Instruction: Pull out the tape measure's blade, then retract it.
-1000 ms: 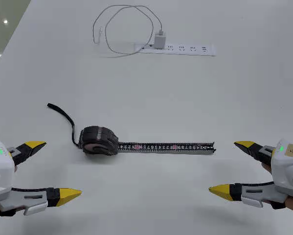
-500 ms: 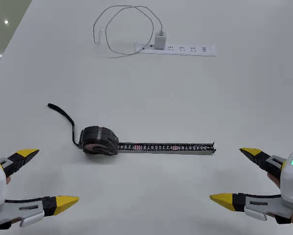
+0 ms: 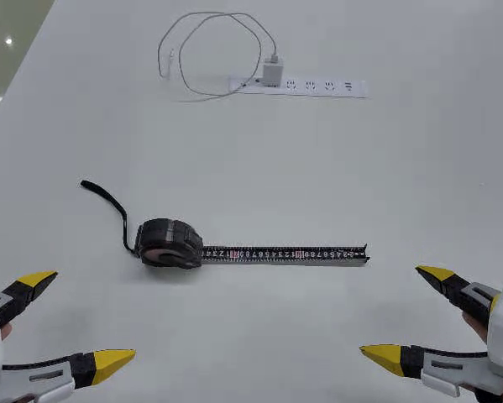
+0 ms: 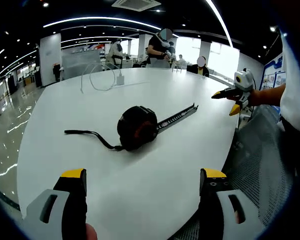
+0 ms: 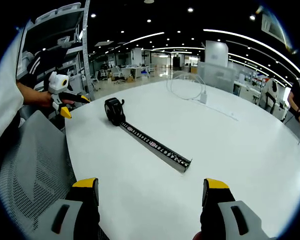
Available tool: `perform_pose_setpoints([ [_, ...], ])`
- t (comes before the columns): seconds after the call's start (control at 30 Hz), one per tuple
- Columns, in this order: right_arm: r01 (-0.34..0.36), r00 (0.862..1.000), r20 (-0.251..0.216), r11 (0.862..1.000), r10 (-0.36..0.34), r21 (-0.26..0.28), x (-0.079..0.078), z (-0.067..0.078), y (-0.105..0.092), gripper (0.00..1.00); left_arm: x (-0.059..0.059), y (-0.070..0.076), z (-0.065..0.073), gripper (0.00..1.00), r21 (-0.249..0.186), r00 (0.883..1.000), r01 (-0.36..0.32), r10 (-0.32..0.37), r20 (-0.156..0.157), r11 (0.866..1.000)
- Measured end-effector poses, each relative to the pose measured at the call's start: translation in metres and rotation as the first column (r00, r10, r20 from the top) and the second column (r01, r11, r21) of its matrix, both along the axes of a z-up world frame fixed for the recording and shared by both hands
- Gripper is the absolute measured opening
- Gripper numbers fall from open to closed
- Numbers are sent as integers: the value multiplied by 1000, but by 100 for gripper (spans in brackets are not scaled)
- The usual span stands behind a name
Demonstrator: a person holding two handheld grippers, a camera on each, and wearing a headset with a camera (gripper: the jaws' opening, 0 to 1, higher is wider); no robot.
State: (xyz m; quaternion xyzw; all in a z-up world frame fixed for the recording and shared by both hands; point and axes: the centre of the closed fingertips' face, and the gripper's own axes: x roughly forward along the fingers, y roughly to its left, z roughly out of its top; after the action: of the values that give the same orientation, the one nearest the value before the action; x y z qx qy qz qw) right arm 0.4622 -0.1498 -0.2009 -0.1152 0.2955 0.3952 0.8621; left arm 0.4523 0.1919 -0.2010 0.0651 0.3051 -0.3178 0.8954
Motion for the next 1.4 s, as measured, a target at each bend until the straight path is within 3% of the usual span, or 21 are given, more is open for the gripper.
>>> perform_pose_setpoints([
  [0.27, 24, 1000, 16, 1000, -24, 5, -2, 0, 2, 85, -5, -3, -2, 92, -9, 1000, -23, 23, 1, 1000],
  [0.43, 21, 1000, 12, 1000, -20, -12, -8, -8, 5, 85, -12, -5, -6, 92, -14, 1000, -27, 27, -9, 1000],
  [0.77, 36, 999, -3, 999, -36, 15, -15, -10, 8, 85, -16, -9, -7, 92, -36, 999, -27, 26, -21, 999],
  [1.4, 22, 1000, -19, 1000, -22, 22, -18, -12, 9, 85, -21, -10, -12, 90, -23, 999, -14, 13, -39, 1000],
])
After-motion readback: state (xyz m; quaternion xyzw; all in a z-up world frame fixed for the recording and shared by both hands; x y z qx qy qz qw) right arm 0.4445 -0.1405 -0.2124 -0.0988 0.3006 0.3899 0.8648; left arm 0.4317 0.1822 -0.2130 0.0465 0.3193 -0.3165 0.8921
